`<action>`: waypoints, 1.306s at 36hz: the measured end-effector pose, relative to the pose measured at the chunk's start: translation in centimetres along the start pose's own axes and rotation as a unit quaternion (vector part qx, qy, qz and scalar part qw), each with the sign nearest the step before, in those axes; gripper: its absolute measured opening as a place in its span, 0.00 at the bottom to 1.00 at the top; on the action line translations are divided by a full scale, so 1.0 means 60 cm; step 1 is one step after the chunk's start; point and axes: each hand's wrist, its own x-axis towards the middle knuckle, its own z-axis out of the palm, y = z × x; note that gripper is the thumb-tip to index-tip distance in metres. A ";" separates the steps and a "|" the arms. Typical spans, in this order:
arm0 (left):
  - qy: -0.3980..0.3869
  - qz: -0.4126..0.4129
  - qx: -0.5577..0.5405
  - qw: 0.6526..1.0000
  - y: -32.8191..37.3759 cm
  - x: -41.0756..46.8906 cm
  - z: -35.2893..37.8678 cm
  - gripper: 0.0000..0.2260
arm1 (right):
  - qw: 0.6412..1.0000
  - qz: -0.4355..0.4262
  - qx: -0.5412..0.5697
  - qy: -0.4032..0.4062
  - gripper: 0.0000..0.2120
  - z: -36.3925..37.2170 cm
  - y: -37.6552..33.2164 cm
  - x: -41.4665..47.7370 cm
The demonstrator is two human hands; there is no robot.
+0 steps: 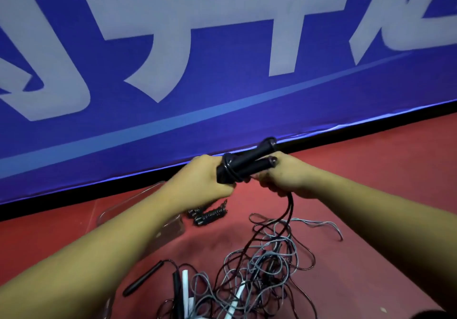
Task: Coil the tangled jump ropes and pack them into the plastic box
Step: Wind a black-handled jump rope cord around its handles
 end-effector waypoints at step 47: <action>-0.219 0.086 0.209 0.949 -0.042 -0.008 0.006 0.09 | 0.984 -0.123 -0.131 -0.011 0.05 0.028 -0.032 -0.005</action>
